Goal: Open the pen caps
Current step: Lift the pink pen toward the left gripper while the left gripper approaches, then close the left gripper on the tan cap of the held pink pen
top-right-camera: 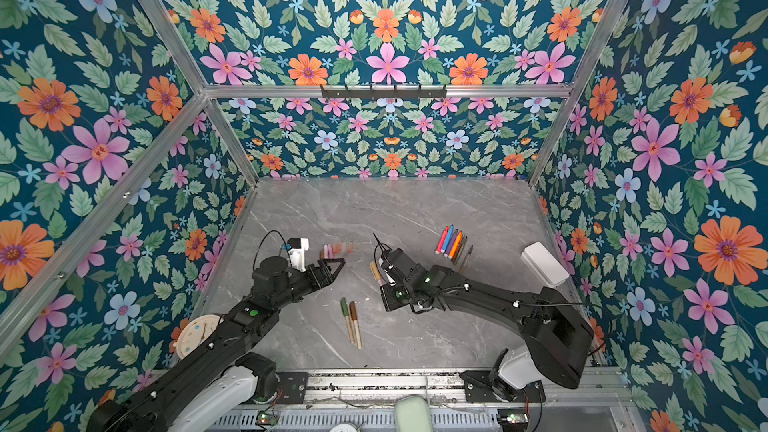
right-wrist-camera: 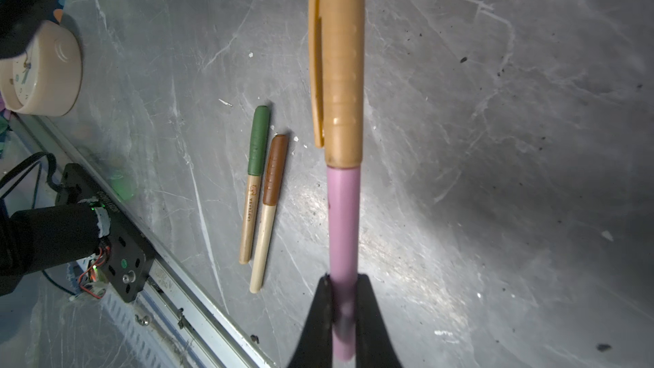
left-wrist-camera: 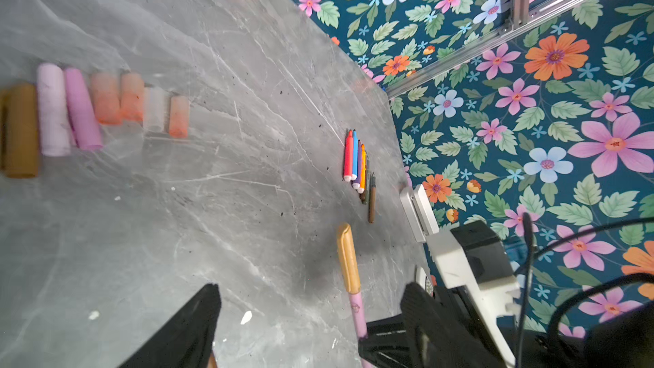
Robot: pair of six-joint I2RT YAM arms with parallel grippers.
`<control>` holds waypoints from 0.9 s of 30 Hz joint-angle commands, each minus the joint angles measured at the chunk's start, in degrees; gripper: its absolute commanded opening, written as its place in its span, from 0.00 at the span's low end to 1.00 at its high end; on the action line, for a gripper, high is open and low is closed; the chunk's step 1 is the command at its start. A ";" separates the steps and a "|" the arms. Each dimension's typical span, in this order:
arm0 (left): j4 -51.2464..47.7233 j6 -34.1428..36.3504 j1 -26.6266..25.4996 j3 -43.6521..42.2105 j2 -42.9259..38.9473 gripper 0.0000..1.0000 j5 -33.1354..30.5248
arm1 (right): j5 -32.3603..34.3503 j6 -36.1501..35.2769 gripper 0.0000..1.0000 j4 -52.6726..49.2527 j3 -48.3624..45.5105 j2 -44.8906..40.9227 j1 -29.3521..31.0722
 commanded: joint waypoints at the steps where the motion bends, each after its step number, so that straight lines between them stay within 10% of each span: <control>1: 6.48 -1.43 -1.51 0.02 2.56 0.81 0.04 | -3.06 -0.10 0.00 3.36 -0.70 -0.66 0.03; 27: 14.72 -2.29 -9.07 3.13 16.06 0.55 1.89 | -9.42 -0.48 0.00 7.12 -1.32 -1.65 0.05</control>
